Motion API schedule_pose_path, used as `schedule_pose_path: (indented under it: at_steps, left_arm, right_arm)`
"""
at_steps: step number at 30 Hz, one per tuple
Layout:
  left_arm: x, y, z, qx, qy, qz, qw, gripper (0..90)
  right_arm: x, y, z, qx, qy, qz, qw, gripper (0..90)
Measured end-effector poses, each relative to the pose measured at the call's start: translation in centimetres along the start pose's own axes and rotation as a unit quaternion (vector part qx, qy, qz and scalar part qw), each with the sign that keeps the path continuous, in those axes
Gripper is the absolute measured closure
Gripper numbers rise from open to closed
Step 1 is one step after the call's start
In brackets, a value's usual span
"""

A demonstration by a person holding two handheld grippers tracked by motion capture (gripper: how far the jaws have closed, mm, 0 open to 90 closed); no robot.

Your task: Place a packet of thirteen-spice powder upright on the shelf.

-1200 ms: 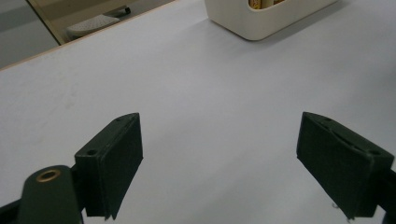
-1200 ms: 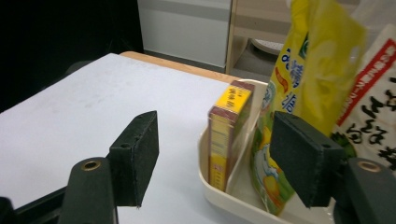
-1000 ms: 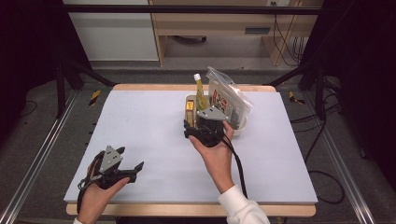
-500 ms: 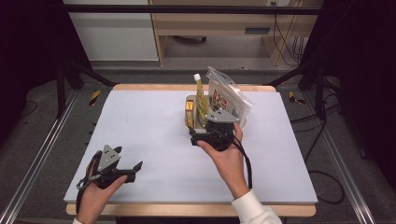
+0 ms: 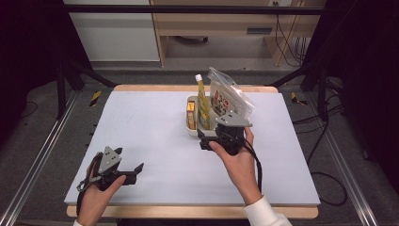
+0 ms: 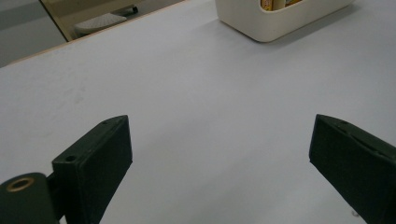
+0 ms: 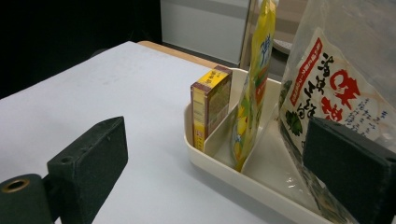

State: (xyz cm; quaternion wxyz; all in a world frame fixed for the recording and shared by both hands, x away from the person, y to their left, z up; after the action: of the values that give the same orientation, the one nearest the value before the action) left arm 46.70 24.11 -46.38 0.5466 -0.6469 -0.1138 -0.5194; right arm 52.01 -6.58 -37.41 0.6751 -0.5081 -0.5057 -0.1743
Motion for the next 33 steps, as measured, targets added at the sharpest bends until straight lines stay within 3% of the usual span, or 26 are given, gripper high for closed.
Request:
schedule_pose_path:
  at_steps: [33]
  left_arm:
    - [-0.1, 0.0, 0.1, 0.002, 0.005, -0.006, 1.0000, 4.8]
  right_arm:
    - [-1.9, -3.6, -3.2, -0.023, 0.001, 0.001, 0.9997, 6.3]
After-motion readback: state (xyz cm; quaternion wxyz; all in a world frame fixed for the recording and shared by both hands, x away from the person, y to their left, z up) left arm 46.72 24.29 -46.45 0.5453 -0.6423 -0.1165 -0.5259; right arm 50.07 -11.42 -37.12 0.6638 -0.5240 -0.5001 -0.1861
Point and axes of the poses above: each handheld gripper's, and its own axes: y roughly forward along the jaws, x roughly out of its top, z roughly to its left, the point moved 6 cm from there along y, roughly forward along the jaws, and after that the axes turned 7 degrees about z, right-handed, at the moved point
